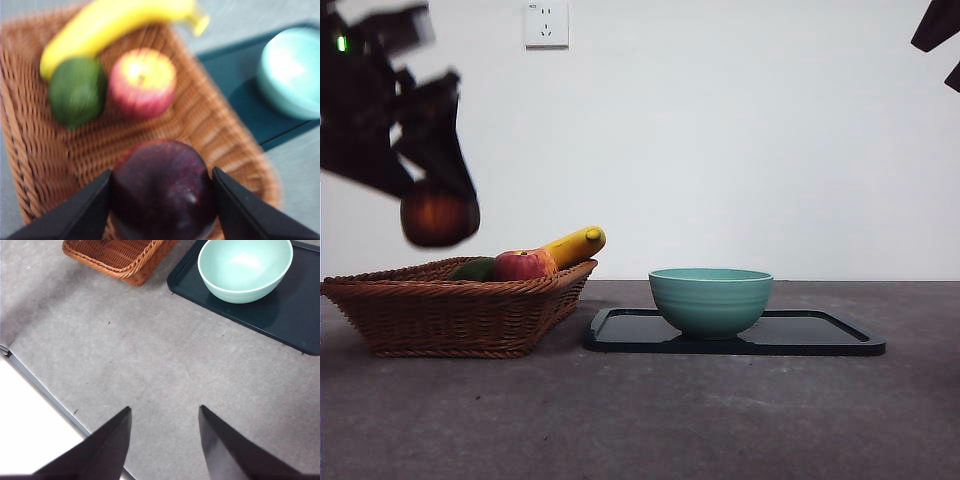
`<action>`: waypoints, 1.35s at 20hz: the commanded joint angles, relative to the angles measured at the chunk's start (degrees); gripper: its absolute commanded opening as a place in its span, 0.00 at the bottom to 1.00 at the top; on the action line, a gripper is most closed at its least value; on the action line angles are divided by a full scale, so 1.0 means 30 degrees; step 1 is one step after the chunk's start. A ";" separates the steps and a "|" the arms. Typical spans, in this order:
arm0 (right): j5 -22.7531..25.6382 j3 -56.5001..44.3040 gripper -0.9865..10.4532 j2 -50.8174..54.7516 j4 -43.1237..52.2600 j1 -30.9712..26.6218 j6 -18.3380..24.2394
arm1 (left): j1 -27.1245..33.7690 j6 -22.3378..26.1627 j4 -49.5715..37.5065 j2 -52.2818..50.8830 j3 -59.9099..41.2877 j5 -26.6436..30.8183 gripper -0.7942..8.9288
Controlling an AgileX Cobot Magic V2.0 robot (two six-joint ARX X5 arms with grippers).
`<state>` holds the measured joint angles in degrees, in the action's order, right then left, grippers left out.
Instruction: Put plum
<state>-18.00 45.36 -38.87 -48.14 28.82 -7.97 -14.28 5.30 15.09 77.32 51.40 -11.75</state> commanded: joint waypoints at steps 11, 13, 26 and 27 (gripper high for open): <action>-0.0058 0.0138 0.27 -0.0109 0.0168 0.0102 -0.0291 | 0.0058 0.0714 -0.3621 0.4495 0.0117 0.0066 0.31; -0.0058 0.0138 0.27 -0.0109 0.0168 0.0102 -0.0291 | 0.0131 0.0991 -0.3585 0.4503 0.0117 0.0073 0.31; -0.0517 0.0138 0.27 -0.0102 0.0168 0.0102 -0.0423 | 0.0131 0.1071 -0.2747 0.4911 0.0117 0.0073 0.38; -0.0510 0.0138 0.27 -0.0102 0.0168 0.0102 -0.0437 | 0.0131 0.1064 -0.2659 0.4918 0.0117 0.0066 0.39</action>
<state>-19.38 45.36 -38.87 -48.14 28.82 -8.67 -13.89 8.05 6.90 90.87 51.31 -11.60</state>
